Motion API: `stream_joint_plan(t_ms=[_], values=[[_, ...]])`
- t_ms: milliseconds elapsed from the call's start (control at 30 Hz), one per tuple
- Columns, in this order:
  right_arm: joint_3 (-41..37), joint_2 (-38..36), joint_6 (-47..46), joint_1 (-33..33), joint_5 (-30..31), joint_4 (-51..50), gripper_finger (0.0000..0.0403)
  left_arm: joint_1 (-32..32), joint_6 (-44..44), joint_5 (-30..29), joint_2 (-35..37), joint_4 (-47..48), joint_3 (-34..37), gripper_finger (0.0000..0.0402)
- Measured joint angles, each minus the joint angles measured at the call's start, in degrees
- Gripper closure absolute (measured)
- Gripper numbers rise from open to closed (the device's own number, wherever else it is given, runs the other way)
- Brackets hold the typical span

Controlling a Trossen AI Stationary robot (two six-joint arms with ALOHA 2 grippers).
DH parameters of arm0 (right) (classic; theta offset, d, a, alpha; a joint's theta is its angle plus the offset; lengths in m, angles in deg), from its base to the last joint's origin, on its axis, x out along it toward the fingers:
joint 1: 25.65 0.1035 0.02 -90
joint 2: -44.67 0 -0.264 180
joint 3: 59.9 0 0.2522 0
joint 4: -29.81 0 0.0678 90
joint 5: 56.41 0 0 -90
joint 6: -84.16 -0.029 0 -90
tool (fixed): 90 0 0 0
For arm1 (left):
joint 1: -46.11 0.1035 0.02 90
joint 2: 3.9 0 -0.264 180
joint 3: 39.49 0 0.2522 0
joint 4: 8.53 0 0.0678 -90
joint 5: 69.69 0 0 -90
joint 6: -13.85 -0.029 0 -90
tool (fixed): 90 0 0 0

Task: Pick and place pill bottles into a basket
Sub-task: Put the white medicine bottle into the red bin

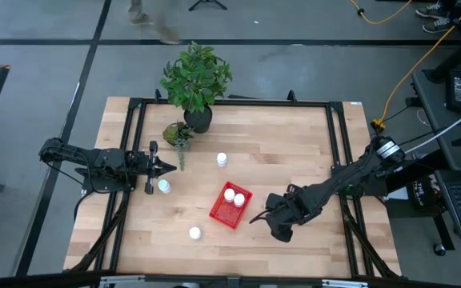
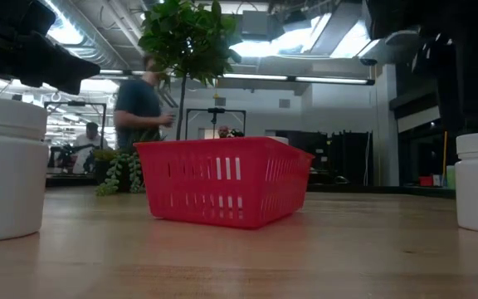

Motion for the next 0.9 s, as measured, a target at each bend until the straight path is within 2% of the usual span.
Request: stream_joint_plan(t_ms=[900], values=[[-0.5, 2.0, -6.0, 0.0, -2.2, 0.7, 0.0169, 0.0, 0.0, 0.0, 0.0, 0.0, 0.0, 0.0397]])
